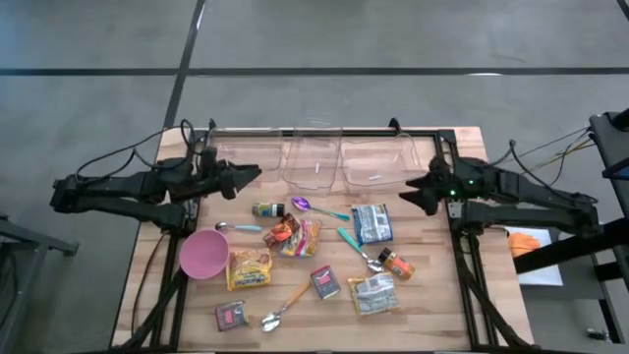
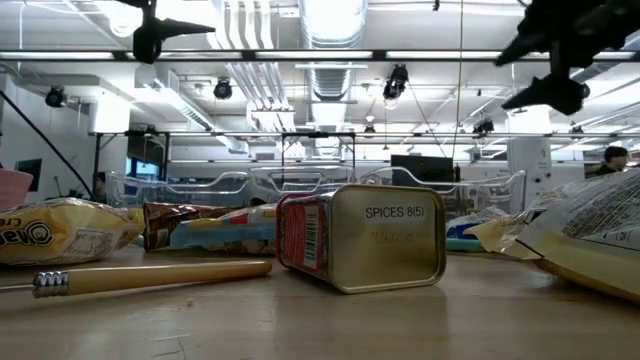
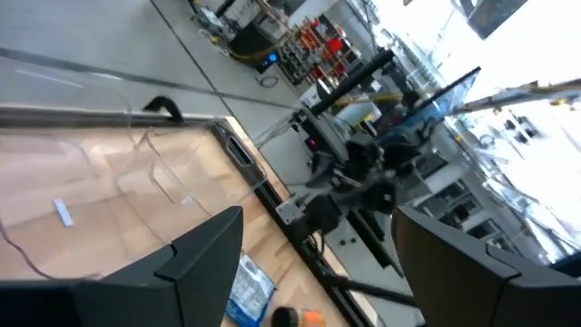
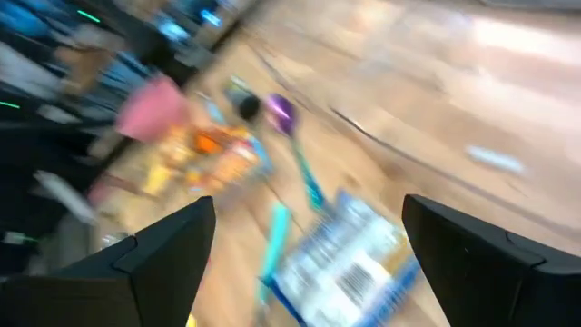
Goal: Pick & Place Food Item
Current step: Put the blue noodle pack into the right transparent bin
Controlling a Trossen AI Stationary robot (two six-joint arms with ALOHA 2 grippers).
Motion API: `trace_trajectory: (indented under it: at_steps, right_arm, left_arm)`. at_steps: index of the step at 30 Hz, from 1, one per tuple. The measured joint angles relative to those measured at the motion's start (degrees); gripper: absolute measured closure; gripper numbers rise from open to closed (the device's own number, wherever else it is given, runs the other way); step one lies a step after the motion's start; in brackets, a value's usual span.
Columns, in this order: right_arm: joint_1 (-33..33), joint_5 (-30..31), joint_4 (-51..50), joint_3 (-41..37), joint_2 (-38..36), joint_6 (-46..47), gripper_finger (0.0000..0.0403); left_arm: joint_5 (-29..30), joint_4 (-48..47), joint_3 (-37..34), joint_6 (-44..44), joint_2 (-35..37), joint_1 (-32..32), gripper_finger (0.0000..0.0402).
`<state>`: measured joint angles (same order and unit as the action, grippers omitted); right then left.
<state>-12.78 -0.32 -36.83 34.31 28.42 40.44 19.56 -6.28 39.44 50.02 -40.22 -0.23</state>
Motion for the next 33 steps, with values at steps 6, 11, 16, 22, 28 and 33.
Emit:
trace_trajectory:
  at_steps: [6, 11, 16, 22, 28, 33]
  right_arm:
    - [0.1, 0.4, -1.6, -1.5, 2.9, 10.6, 0.0051]
    - [0.1, 1.5, -0.7, -3.3, 5.5, 16.4, 0.0051]
    - [0.1, 1.9, -0.3, -3.5, 9.2, 22.2, 0.0051]
    - [0.2, 0.9, -0.3, -2.8, 13.2, 26.4, 0.0051]
    - [1.8, 1.4, -0.3, -2.7, 16.5, 29.8, 0.0051]
    - [5.0, 2.0, 0.4, -3.0, 19.9, 28.5, 0.0051]
  left_arm:
    - [-4.2, -16.6, 4.1, 1.0, -0.8, 0.0, 0.0112]
    - [-6.9, -19.0, 5.7, -2.3, 0.6, 0.0, 0.0112]
    - [-7.2, -19.0, 5.7, -6.3, 1.9, 0.0, 0.0112]
    - [-7.9, -19.3, 5.6, -8.6, 1.8, 0.0, 0.0112]
    - [-9.1, -20.8, 5.3, -8.7, 1.8, 0.0, 0.0112]
    - [-9.2, -21.0, 5.3, -8.9, 1.8, 0.0, 0.0112]
